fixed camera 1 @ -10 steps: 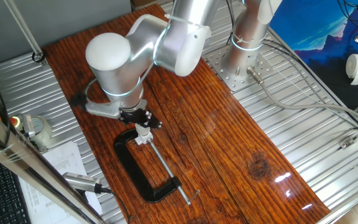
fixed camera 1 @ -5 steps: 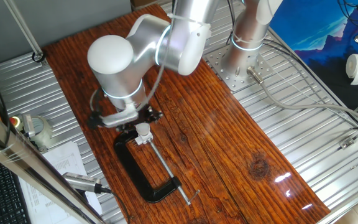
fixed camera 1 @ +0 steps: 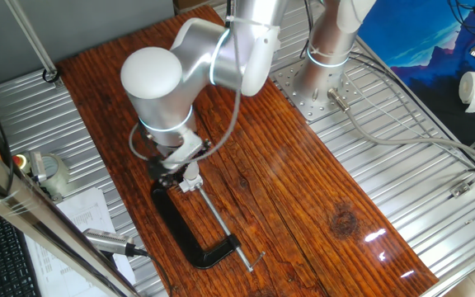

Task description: Install the light bulb by rotating it

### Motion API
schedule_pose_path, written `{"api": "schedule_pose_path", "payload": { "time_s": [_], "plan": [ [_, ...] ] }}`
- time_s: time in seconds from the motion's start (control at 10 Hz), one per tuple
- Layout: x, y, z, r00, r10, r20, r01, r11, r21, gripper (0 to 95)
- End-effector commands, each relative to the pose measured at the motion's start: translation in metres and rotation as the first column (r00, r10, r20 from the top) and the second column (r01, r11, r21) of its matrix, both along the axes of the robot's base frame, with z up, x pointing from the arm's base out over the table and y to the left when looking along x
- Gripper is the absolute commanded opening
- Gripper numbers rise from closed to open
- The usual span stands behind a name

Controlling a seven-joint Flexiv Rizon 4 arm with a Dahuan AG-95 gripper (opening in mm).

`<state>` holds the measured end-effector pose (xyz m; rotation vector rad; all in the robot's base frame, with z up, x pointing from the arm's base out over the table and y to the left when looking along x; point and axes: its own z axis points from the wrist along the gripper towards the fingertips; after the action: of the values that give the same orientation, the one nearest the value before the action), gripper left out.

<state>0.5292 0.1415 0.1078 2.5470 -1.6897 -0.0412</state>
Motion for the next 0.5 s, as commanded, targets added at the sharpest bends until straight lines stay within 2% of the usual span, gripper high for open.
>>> {"api": "schedule_pose_path", "payload": {
  "time_s": [0.1,0.2,0.4,0.5],
  "plan": [
    [-0.0004,0.0072,-0.0029,0.88,0.475,0.024,-0.475,0.879,0.041,95.0],
    [-0.0006,0.0077,-0.0035,0.857,0.515,0.027,-0.516,0.856,0.043,76.0],
    [-0.0015,0.0089,-0.0055,0.817,0.576,0.032,-0.577,0.816,0.042,76.0],
    [-0.0027,0.0094,-0.0076,0.811,0.583,0.038,-0.584,0.81,0.042,76.0]
  ]
}}
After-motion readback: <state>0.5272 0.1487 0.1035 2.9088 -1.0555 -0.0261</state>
